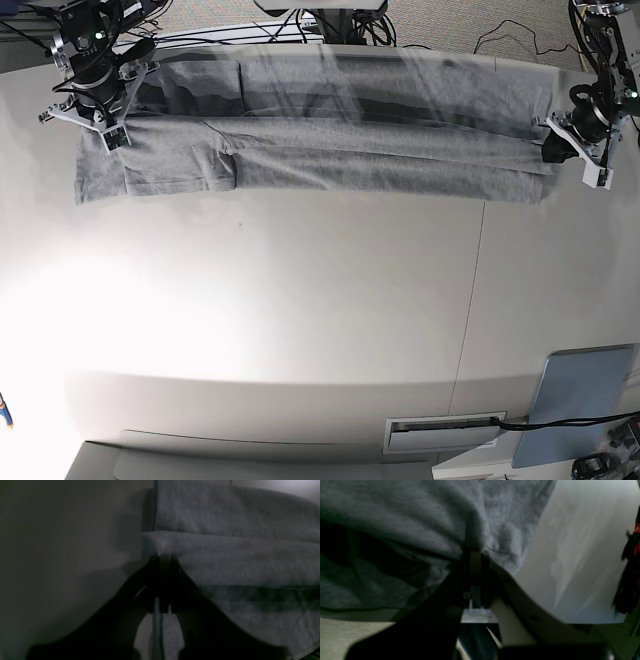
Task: Fold the T-shirt properly
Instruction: 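Press and adjust the folded strip with both grippers, then release, then grasp the strip end with the left gripper and fold it toward the right gripper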
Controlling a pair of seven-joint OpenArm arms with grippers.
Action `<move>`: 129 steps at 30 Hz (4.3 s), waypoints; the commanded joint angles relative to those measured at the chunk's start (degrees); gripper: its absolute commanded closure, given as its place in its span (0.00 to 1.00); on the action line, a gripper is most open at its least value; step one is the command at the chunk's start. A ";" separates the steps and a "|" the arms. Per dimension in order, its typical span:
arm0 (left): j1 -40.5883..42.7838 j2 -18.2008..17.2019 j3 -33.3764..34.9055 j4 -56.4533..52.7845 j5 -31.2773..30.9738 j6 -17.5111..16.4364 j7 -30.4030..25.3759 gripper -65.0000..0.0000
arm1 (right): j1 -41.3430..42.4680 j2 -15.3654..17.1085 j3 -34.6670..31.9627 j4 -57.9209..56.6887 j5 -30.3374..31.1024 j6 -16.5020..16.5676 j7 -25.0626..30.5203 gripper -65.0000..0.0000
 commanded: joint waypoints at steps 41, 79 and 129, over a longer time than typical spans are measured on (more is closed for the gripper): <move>3.78 -1.27 -0.59 8.96 1.03 1.97 11.80 1.00 | -1.40 -0.76 0.55 0.94 -4.98 -3.06 -0.26 1.00; 3.32 0.90 -0.59 5.51 -5.77 3.72 6.84 0.35 | -1.40 -0.76 0.55 0.94 -4.96 -3.06 -0.24 1.00; 3.10 1.18 -0.59 -4.33 -13.68 -3.19 5.97 1.00 | -0.92 -0.74 0.55 1.01 -6.29 3.45 7.02 0.63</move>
